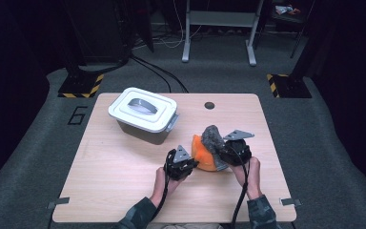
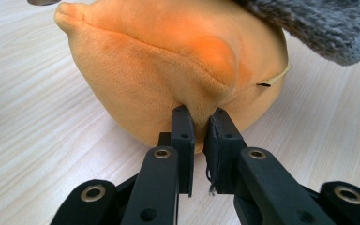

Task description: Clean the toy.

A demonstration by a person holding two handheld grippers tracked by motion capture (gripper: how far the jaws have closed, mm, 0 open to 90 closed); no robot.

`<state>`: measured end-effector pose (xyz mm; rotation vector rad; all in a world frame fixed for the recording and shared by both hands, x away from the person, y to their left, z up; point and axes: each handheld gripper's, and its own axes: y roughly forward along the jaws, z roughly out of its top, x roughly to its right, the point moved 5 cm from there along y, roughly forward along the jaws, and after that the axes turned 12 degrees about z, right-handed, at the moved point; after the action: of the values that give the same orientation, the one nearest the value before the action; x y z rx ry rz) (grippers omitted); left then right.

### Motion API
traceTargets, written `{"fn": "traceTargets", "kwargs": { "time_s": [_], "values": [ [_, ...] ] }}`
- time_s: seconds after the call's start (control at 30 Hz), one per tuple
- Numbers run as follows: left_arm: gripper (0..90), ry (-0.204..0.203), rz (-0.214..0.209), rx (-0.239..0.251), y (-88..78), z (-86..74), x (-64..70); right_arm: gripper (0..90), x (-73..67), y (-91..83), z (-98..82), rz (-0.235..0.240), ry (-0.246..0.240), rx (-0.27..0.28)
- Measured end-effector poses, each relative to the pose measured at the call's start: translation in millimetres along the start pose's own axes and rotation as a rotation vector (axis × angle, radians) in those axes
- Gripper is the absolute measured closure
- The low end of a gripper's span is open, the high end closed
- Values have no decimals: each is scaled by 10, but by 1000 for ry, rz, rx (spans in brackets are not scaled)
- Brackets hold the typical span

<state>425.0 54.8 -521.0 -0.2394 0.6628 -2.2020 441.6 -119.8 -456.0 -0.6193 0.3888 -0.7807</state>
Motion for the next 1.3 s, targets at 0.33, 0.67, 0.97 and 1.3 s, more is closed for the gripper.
{"fn": "traceTargets", "kwargs": {
  "time_s": [0.33,0.67,0.97,1.3],
  "values": [
    [821,2,-8,4,1,8,4,697,310,-25,-312,-20,107,-1],
    [821,-3,-16,6,1,7,10,694,546,125,-646,-15,231,-31],
    [818,-23,-21,2,-3,-4,-31,695,642,238,-770,-14,267,-60],
    [815,-22,-24,6,-9,-7,-46,695,489,-193,-397,-35,195,62]
  ]
}}
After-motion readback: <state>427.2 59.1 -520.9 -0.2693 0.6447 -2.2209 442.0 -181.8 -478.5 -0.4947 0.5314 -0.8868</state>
